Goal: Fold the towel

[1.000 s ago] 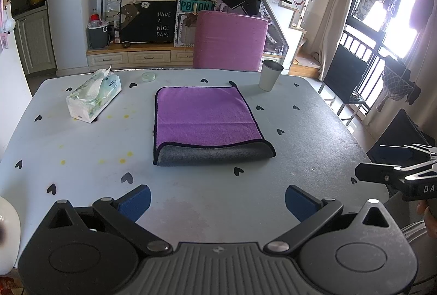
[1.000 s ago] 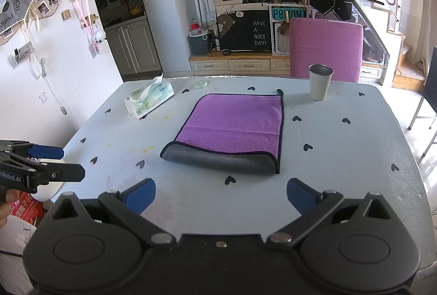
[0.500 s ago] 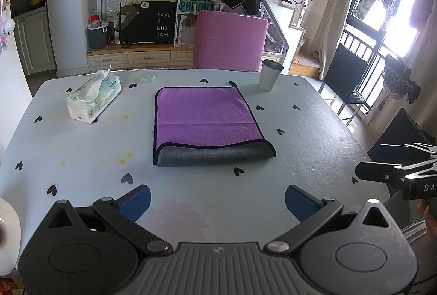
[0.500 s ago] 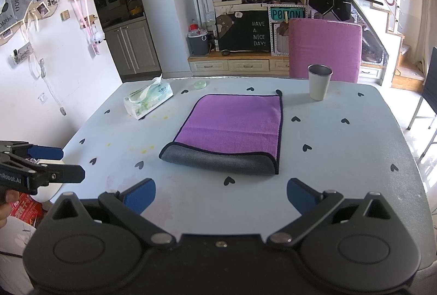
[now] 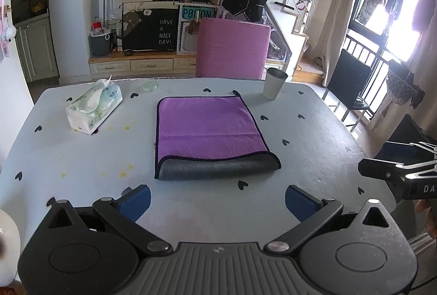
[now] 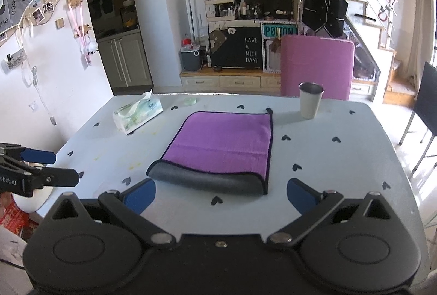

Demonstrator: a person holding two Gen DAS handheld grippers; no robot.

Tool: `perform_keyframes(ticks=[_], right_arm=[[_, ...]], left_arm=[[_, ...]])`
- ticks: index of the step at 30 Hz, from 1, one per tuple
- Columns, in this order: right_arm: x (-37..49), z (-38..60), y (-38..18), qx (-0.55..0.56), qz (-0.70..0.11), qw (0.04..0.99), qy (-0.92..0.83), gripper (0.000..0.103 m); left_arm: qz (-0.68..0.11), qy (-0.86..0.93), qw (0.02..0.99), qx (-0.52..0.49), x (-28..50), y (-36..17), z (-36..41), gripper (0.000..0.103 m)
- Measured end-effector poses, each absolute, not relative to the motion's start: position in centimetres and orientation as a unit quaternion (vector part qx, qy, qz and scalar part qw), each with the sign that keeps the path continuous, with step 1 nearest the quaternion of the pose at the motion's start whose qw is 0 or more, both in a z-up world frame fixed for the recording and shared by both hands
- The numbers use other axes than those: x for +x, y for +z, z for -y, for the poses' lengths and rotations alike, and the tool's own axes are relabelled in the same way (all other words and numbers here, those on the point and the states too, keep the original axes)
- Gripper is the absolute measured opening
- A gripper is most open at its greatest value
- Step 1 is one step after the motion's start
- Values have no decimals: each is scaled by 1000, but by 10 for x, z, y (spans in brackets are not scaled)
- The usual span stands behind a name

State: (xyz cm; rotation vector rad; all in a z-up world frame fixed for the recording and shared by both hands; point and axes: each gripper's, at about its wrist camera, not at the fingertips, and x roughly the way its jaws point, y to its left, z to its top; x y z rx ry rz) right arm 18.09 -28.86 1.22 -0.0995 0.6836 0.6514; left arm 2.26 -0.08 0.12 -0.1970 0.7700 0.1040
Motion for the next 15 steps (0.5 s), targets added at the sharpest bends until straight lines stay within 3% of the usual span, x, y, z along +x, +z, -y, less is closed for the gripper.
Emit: perform_keyframes(ticks=[15], right_arm=[[235,276,-1,-44,-342,883,320,102]], left_arm=[[-359,55,928,-86,69,-15,-18,103]])
